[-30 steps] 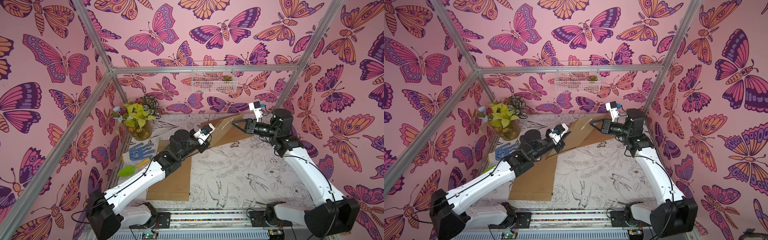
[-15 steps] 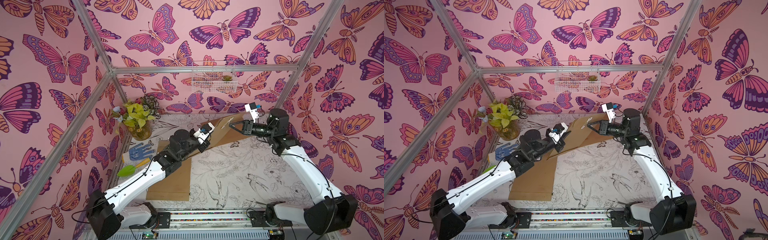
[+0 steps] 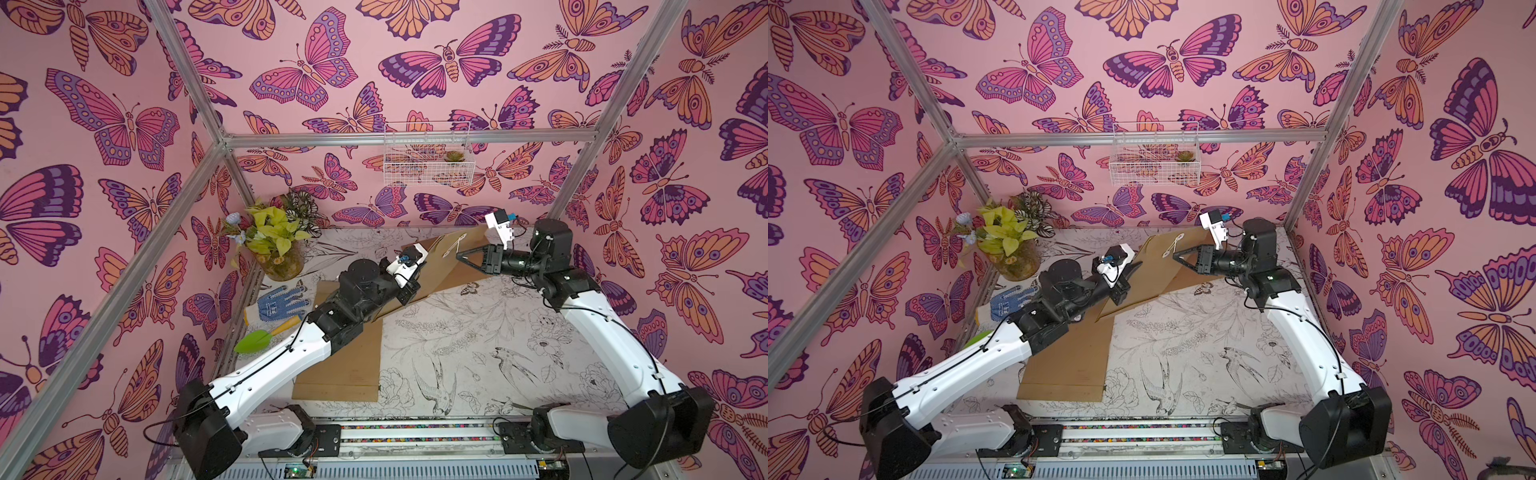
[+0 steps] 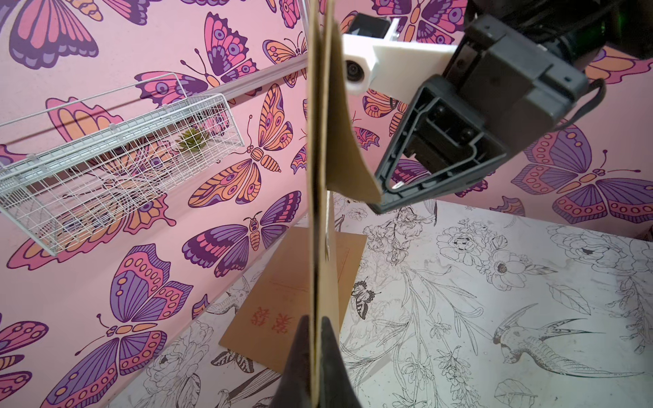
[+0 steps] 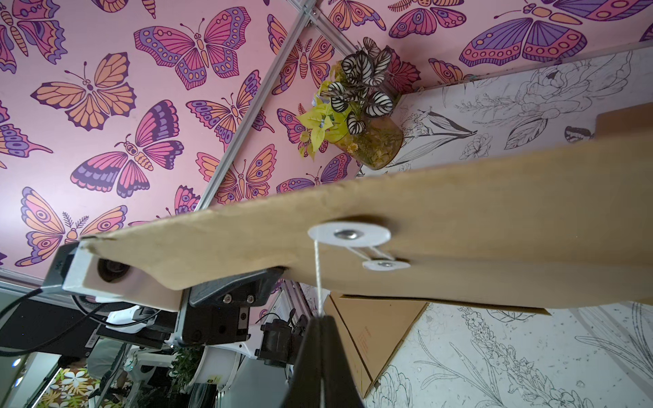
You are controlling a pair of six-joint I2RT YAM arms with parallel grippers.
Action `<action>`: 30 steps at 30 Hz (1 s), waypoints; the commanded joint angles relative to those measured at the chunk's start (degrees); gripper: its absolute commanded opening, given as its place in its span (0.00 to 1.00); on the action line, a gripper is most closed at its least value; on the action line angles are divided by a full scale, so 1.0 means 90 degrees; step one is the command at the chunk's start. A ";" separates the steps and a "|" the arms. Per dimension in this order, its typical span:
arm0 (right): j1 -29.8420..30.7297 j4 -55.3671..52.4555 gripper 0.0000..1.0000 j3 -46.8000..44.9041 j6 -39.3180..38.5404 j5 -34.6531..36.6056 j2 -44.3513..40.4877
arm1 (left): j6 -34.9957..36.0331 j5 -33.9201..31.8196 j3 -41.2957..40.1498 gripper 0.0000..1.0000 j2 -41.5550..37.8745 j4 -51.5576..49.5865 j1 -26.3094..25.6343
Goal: Open the file bag
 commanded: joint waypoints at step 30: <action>0.0005 -0.1348 0.00 0.0393 -0.1226 0.1200 0.0112 | -0.1343 0.0128 -0.0311 0.00 -0.0438 0.0843 -0.0005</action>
